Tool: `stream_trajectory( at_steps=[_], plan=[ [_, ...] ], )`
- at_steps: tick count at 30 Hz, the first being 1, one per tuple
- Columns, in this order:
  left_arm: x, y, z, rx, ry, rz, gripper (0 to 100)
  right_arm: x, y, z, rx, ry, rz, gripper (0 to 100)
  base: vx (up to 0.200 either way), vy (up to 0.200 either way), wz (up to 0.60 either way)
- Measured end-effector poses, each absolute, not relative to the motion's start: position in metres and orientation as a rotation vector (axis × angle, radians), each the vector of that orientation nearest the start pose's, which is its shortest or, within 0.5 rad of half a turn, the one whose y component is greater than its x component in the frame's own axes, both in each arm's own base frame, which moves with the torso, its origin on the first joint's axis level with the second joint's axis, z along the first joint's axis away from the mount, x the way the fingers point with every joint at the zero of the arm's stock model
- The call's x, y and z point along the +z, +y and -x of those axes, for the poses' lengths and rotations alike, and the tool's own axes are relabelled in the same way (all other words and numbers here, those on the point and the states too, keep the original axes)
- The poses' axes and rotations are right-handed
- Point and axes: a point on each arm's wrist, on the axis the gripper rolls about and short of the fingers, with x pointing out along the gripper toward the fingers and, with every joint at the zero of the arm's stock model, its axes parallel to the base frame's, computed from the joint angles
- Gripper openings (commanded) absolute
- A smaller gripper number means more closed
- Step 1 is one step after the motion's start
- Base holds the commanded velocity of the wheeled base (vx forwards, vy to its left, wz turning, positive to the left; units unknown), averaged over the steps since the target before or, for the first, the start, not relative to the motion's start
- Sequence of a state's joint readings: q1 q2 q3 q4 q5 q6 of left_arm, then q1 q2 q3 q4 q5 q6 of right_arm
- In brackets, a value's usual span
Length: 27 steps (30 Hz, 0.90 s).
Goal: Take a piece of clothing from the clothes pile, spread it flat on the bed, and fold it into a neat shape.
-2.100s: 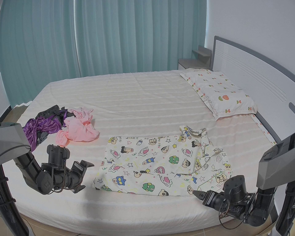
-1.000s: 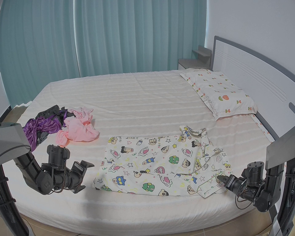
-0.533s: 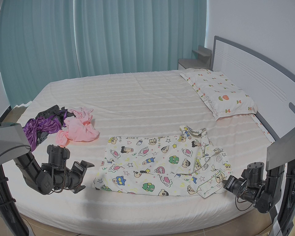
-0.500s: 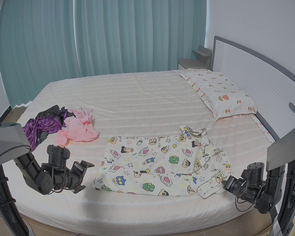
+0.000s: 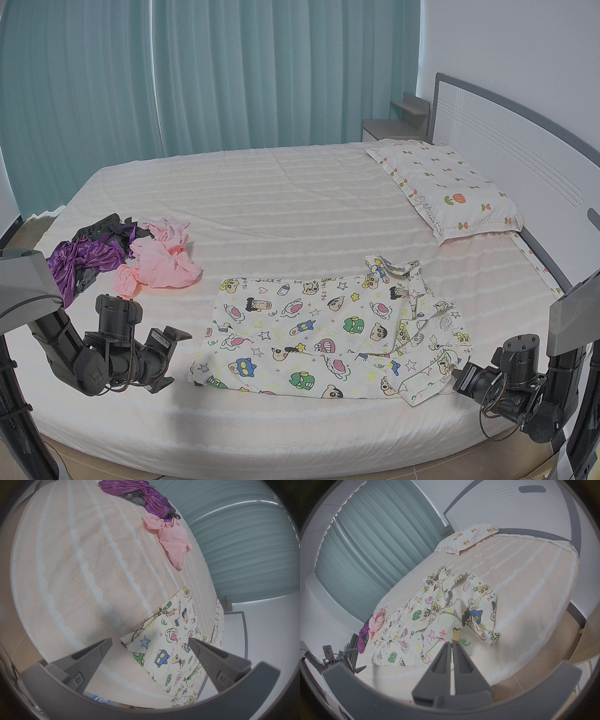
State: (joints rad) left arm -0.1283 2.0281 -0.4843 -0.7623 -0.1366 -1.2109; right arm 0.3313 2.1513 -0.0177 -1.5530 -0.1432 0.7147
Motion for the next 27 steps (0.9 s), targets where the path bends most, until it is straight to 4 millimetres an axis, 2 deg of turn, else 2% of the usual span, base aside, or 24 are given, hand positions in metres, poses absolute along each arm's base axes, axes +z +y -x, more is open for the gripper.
stream_trajectory(
  at_steps=[5,10,27],
  plan=[
    [0.025,-0.04,-0.283,0.254,0.835,1.142,100,0.01,0.074,-0.208,0.0,0.594,-0.553,0,0.0,0.0,0.0],
    [0.024,-0.04,-0.282,0.254,0.836,1.141,100,0.0,0.077,-0.202,-0.009,0.682,-0.506,0,0.0,0.0,0.0],
    [0.024,-0.04,-0.282,0.256,0.835,1.141,100,-0.032,0.049,-0.208,-0.133,0.807,-0.422,0,0.0,0.0,0.0]
  ],
)
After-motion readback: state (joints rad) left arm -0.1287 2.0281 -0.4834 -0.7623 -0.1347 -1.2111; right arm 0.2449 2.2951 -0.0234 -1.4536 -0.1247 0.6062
